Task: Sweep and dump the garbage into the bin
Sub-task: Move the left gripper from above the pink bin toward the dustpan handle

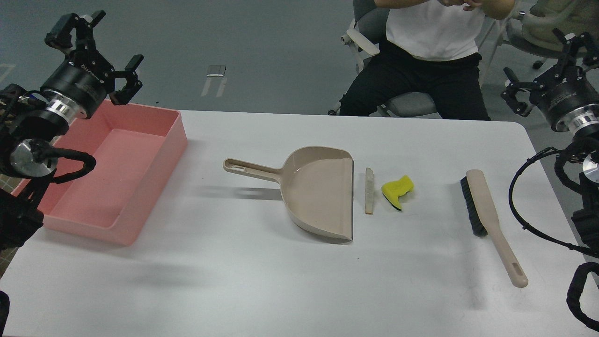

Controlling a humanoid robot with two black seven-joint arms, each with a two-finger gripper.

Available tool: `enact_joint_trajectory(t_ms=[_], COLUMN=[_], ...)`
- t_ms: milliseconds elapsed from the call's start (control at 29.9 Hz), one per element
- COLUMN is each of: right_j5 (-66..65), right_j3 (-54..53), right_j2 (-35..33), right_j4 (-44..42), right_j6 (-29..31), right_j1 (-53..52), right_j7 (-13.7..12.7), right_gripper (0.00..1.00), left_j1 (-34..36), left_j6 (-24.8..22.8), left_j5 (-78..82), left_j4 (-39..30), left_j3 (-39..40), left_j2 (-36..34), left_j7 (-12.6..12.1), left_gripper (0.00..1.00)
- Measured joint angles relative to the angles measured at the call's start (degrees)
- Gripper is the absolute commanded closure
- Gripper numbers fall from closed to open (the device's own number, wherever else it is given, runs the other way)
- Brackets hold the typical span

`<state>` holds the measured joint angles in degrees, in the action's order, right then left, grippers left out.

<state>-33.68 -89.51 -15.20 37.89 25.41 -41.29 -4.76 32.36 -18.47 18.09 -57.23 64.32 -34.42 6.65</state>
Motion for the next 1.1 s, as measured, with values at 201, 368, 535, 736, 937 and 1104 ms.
enact_joint_trajectory(t_ms=[201, 368, 535, 736, 937, 1104], right_j5=[0.1, 0.2, 0.5, 0.7, 1.0, 1.1], right_j3=[0.5, 0.6, 0.6, 0.3, -0.2, -0.6], right_j2=[0.0, -0.5, -0.6, -1.0, -2.8, -3.1], right_j4=[-0.1, -0.1, 0.0, 0.2, 0.4, 1.0], right_j6=[-1.0, -1.1, -1.0, -0.6, 0.4, 2.0], right_j1=[-0.7, -0.7, -0.7, -0.4, 0.8, 3.0], right_j7=[0.0, 0.0, -0.2, -0.3, -0.1, 0.0], right_gripper=[0.00, 0.00, 0.00, 0.00, 0.00, 0.00], left_j1=[1.6, 1.9, 1.9, 1.6, -2.5, -7.1], left_j6=[2.3, 3.1, 4.1, 3.4, -1.1, -3.1], left_j5=[0.0, -0.1, -0.3, 0.0, 0.0, -0.1], left_j4=[0.2, 0.2, 0.4, 0.0, -6.5, -14.4], left_j3=[-2.7, -3.1, -3.0, -3.3, -5.6, -6.8], left_j2=[0.9, 1.8, 3.1, 3.8, 2.2, -2.5], left_j7=[0.0, 0.2, 0.3, 0.3, 0.3, 0.2], left_gripper=[0.02, 0.02, 0.02, 0.02, 0.02, 0.02])
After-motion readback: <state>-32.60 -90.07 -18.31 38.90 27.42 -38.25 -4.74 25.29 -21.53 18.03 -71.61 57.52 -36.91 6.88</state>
